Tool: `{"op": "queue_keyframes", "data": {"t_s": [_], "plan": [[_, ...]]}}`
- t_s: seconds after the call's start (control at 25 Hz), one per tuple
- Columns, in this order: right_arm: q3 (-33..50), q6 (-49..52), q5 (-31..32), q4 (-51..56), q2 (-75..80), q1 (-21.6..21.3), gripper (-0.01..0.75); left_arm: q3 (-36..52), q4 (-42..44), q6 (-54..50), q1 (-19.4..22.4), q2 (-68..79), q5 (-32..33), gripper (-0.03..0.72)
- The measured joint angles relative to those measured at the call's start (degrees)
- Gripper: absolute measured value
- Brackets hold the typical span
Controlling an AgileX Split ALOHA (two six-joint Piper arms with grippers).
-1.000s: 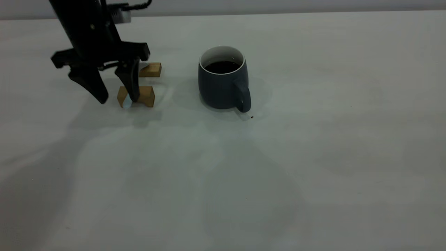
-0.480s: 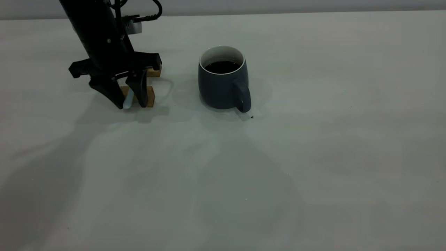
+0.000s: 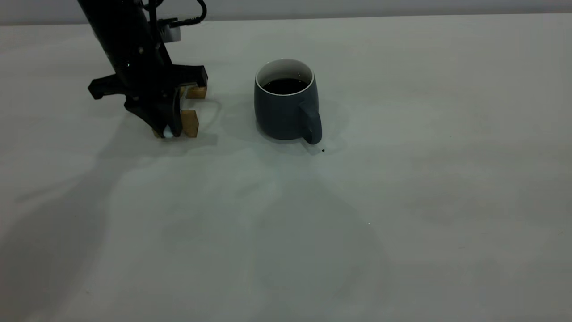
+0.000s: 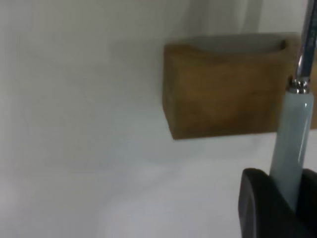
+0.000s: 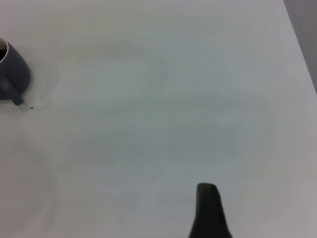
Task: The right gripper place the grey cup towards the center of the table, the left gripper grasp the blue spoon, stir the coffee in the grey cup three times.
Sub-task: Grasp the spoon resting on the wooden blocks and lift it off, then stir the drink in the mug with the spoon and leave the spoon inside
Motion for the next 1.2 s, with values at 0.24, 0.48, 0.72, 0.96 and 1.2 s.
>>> {"op": "queue_keyframes", "data": {"t_s": [0.24, 0.48, 0.72, 0.96, 1.2], "plan": [[0.00, 0.06, 0.00, 0.00, 0.00, 0.00, 0.587, -13.37, 0.22, -9.96, 0.00, -4.16, 17.08, 0.167], [0.00, 0.06, 0.00, 0.00, 0.00, 0.00, 0.587, -24.94, -5.93, -30.25, 0.00, -7.30, 25.37, 0.167], [0.00, 0.06, 0.00, 0.00, 0.00, 0.00, 0.587, -26.12, -27.85, -42.04, -0.03, -7.28, 25.37, 0.167], [0.00, 0.06, 0.00, 0.00, 0.00, 0.00, 0.587, -26.12, -44.14, -49.70, -0.07, -4.69, 25.37, 0.167], [0.00, 0.06, 0.00, 0.00, 0.00, 0.00, 0.587, -26.12, -50.30, -54.59, -0.62, -1.36, 25.37, 0.167]]}}
